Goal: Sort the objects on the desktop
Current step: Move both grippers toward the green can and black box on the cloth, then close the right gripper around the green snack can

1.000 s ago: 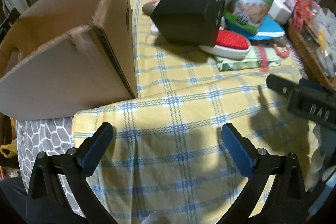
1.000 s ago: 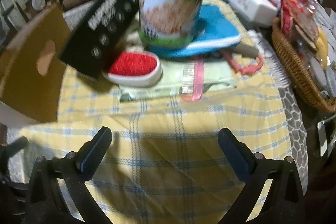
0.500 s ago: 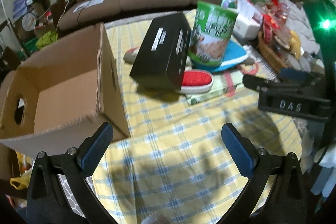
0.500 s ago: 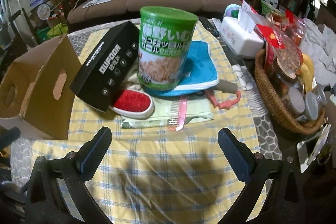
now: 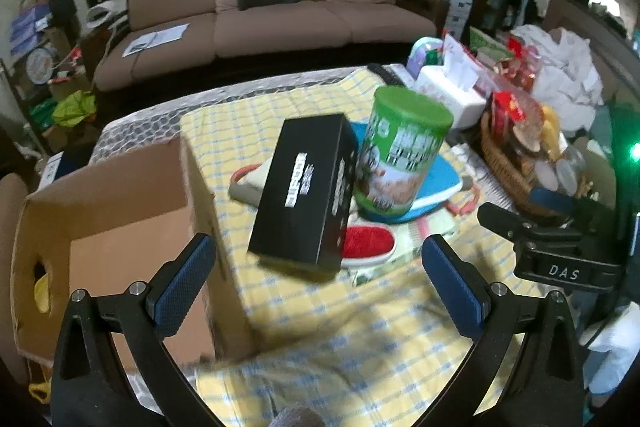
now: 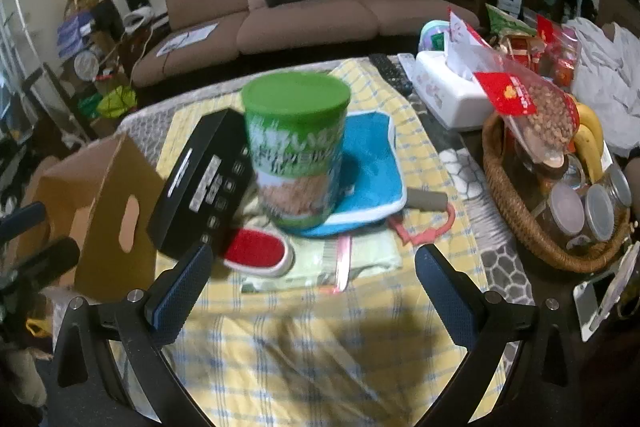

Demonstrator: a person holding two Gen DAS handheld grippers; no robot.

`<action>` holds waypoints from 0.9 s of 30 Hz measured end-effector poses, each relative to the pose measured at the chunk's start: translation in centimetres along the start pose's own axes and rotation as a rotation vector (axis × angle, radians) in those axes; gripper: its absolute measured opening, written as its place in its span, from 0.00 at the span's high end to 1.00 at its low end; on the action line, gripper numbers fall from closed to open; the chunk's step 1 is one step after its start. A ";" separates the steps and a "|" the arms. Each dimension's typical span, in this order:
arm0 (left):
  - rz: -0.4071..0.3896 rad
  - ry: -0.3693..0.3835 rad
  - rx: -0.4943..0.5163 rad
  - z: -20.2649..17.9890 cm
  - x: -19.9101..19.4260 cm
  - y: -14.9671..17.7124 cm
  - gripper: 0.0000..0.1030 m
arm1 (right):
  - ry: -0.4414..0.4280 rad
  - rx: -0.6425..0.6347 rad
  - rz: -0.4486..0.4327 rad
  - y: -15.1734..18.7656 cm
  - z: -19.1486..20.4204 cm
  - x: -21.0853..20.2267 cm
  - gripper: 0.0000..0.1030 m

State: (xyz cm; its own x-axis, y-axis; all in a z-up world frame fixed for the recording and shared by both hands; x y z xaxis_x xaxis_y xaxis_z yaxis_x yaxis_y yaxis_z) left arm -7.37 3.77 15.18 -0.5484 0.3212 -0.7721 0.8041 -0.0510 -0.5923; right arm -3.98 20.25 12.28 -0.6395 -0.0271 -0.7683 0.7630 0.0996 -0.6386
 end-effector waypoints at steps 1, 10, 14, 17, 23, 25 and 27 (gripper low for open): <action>0.000 0.004 0.008 -0.2 0.3 -0.7 0.00 | -0.001 0.010 -0.005 -0.3 -0.5 0.1 0.01; 0.048 0.031 0.094 -2.3 4.8 -6.3 0.00 | -0.219 0.271 -0.047 -2.4 -5.8 2.2 0.01; 0.024 0.065 0.152 -3.4 6.2 -7.7 0.00 | -0.226 0.261 -0.041 -4.1 -6.7 3.1 0.06; 0.011 0.093 0.232 -4.6 7.3 -8.0 0.00 | -0.222 0.226 -0.035 -5.1 -6.7 3.7 0.07; 0.003 0.056 0.395 -6.8 10.4 -7.1 0.00 | -0.212 0.200 -0.048 -6.4 -7.4 5.2 0.07; 0.008 0.061 0.424 -7.4 11.3 -6.8 0.00 | -0.214 0.223 -0.048 -6.8 -7.9 5.9 0.07; 0.004 0.068 0.456 -8.1 11.9 -6.4 0.00 | -0.219 0.246 -0.050 -7.1 -8.5 6.4 0.07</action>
Point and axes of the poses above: each gripper's, at about its wrist camera, not at the fingertips, and x roughly the way its jaws point, z to its left, y to its underside, the point moved 2 cm from there along x, roughly the way its jaws point, and after that the axes turned 14 degrees about -x, right-handed, at the moved point
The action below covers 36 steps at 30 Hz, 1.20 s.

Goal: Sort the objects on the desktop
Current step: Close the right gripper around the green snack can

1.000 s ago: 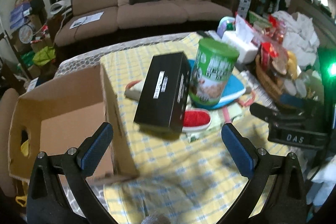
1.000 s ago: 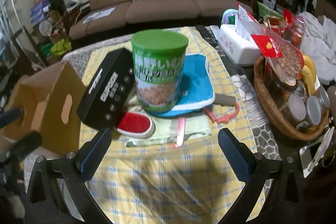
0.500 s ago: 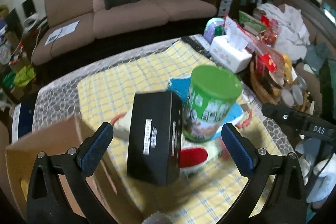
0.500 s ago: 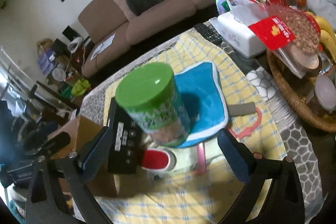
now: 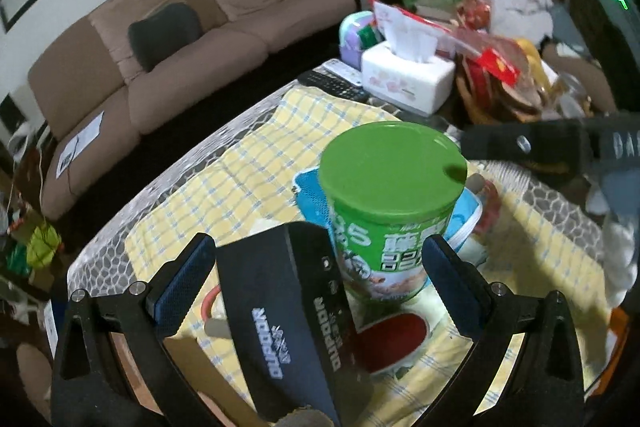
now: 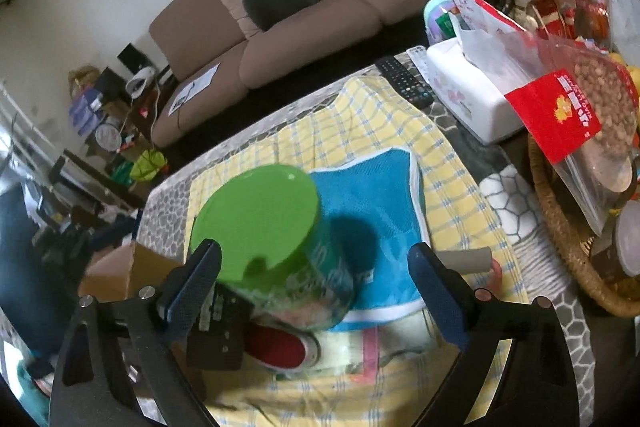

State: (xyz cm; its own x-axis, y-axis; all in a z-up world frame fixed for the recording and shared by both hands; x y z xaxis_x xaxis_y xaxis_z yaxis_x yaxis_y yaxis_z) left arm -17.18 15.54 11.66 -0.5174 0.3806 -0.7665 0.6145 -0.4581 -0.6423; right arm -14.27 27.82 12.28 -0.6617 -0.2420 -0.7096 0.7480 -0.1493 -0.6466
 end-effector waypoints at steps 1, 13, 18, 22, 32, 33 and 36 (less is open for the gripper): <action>-0.005 0.007 0.017 -0.4 0.3 0.0 0.00 | -0.003 0.010 0.000 -0.2 -0.3 0.2 0.06; 0.011 0.100 0.107 -2.6 2.8 -0.7 0.00 | -0.133 0.060 0.012 -2.2 -0.9 3.7 0.06; 0.036 0.116 0.130 -3.4 4.1 -1.1 0.00 | -0.216 0.081 0.014 -1.9 -0.9 4.8 0.06; 0.031 0.081 0.161 -4.2 4.9 -0.8 0.00 | -0.246 0.051 0.053 -1.5 0.4 5.7 0.06; 0.007 0.137 0.036 -3.6 5.3 -2.1 0.00 | -0.301 0.012 0.076 -0.5 1.5 6.1 0.04; 0.005 0.139 0.025 -3.4 5.4 -2.3 0.00 | -0.307 0.014 0.078 -0.5 1.5 6.1 0.04; -0.003 0.136 0.008 -3.4 5.5 -2.4 0.00 | -0.312 -0.002 0.083 -0.3 1.7 6.1 0.04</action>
Point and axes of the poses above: each gripper's, at about its wrist camera, not at the fingertips, and x roughly the way its jaws point, z to its left, y to its underside, the point moved 2 cm from there along x, roughly the way its jaws point, and after that the axes turned 14 degrees about -x, right-handed, at the moved point
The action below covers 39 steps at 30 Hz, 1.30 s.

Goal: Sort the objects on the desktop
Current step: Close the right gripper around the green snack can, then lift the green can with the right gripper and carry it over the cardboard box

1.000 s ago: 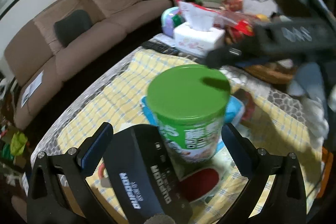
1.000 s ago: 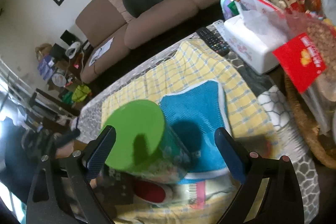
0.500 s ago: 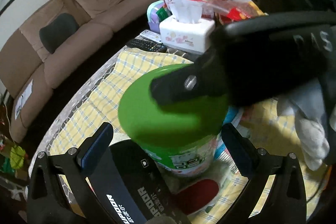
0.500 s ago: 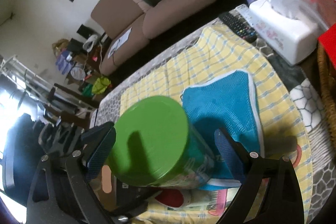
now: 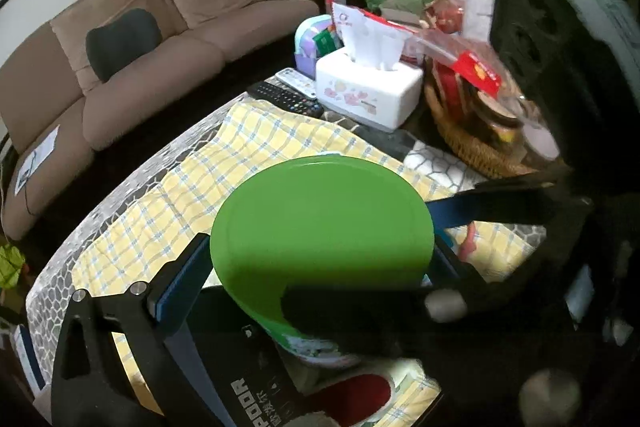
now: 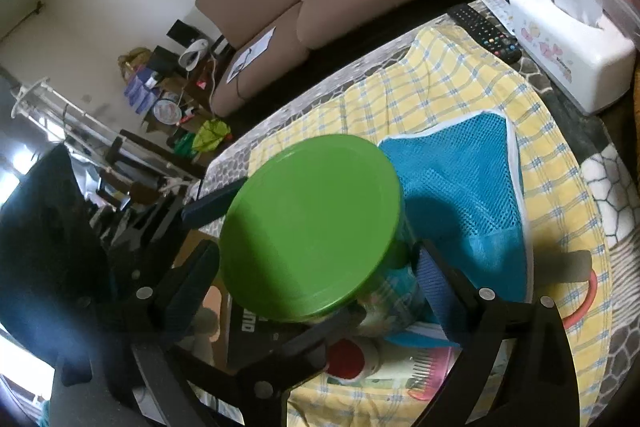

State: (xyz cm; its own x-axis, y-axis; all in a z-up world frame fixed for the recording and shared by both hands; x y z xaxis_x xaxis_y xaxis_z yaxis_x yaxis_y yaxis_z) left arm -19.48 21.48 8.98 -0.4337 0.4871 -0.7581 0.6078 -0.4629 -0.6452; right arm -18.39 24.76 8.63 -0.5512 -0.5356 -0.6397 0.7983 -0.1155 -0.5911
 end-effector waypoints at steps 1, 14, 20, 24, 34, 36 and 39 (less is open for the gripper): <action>-0.011 0.003 -0.002 -0.1 -0.1 0.2 0.00 | 0.006 -0.011 0.002 0.0 0.2 -0.1 0.04; -0.098 0.002 -0.033 -0.2 -3.8 0.5 0.01 | 0.035 -0.077 0.020 -0.5 3.1 -1.5 0.04; -0.145 -0.001 -0.052 0.5 -8.4 0.4 0.01 | 0.048 -0.132 0.020 -1.1 7.0 -3.2 0.04; -0.193 -0.016 -0.066 1.3 -12.7 0.3 0.01 | 0.048 -0.185 0.000 -1.6 11.2 -4.8 0.04; -0.291 -0.062 -0.116 6.2 -24.9 3.1 0.01 | 0.039 -0.313 -0.003 -1.7 23.2 -6.4 0.04; -0.297 -0.080 -0.135 7.8 -26.7 4.4 0.01 | 0.024 -0.335 0.008 -1.4 25.8 -5.4 0.04; -0.299 -0.112 -0.169 10.9 -29.3 6.7 0.01 | -0.003 -0.364 0.031 -0.6 29.5 -3.3 0.04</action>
Point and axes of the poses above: each gripper's, at about its wrist camera, not at the fingertips, and x roughly the way its jaws point, z to its left, y to its underside, the point moved 2 cm from there along x, roughly the way its jaws point, and after that the axes turned 14 degrees about -x, right-handed, at the moved point
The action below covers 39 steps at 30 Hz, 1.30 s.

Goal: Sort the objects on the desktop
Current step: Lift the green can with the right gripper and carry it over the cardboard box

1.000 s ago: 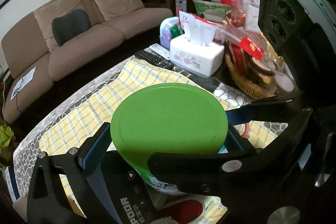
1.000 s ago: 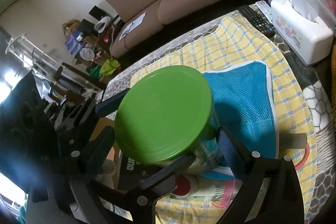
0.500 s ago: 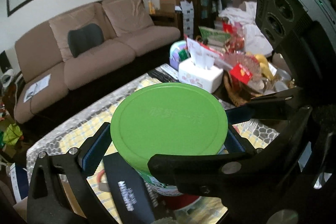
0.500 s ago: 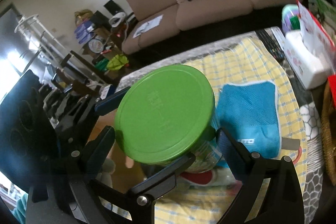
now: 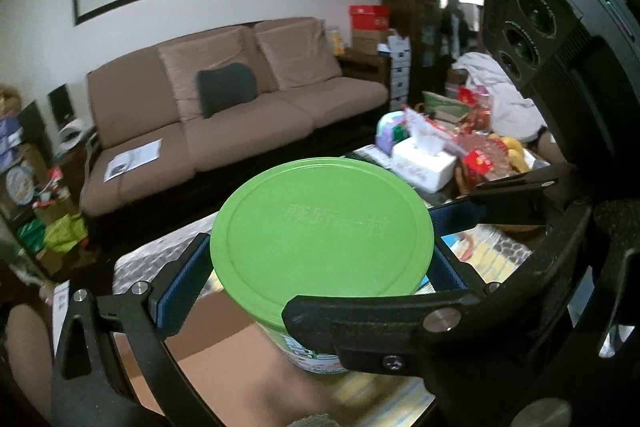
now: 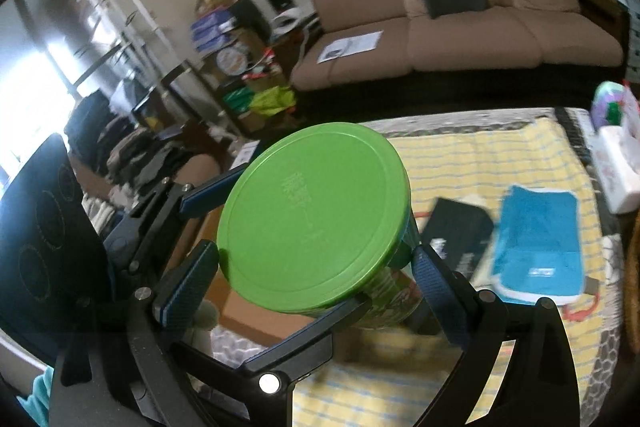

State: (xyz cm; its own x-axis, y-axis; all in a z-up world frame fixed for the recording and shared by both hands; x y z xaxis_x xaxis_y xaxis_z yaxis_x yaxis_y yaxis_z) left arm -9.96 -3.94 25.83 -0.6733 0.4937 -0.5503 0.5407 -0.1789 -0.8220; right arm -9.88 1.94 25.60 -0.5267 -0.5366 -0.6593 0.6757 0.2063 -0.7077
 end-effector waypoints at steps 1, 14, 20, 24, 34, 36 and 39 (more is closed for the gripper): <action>-0.002 -0.014 -0.009 1.3 -1.0 0.5 0.01 | -0.011 -0.009 0.005 -0.2 1.1 0.7 0.04; 0.091 -0.158 -0.120 16.3 -4.9 7.5 0.01 | -0.177 -0.054 0.110 -0.6 12.3 14.4 0.03; 0.194 -0.164 -0.161 19.0 -1.6 11.1 0.01 | -0.224 -0.015 0.205 1.9 13.0 20.8 0.03; 0.281 -0.145 -0.173 19.0 1.2 12.9 0.01 | -0.228 0.040 0.273 3.8 11.4 23.1 0.04; 0.420 -0.107 -0.178 18.2 6.5 14.4 0.01 | -0.186 0.121 0.379 5.6 7.1 25.1 0.04; 0.429 -0.110 -0.171 18.2 7.1 14.5 0.01 | -0.181 0.128 0.384 5.7 6.5 25.5 0.06; 0.432 -0.101 -0.176 18.6 7.9 14.1 0.01 | -0.190 0.145 0.372 5.6 5.8 25.9 0.05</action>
State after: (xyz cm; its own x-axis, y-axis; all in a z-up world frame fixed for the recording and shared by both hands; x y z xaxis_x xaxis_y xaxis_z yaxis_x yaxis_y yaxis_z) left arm -17.06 -18.39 7.17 -0.4089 0.3193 -0.8549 0.8532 -0.1985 -0.4823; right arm -16.77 -15.50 6.06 -0.1389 -0.5911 -0.7946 0.8739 0.3043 -0.3791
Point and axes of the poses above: each gripper's, at about its wrist camera, not at the fingertips, and x roughly the way its jaws point, z to its left, y to its underside, the point moved 2 cm from there along x, roughly the way its jaws point, and after that the axes turned 14 degrees about -x, right-handed, at the moved point
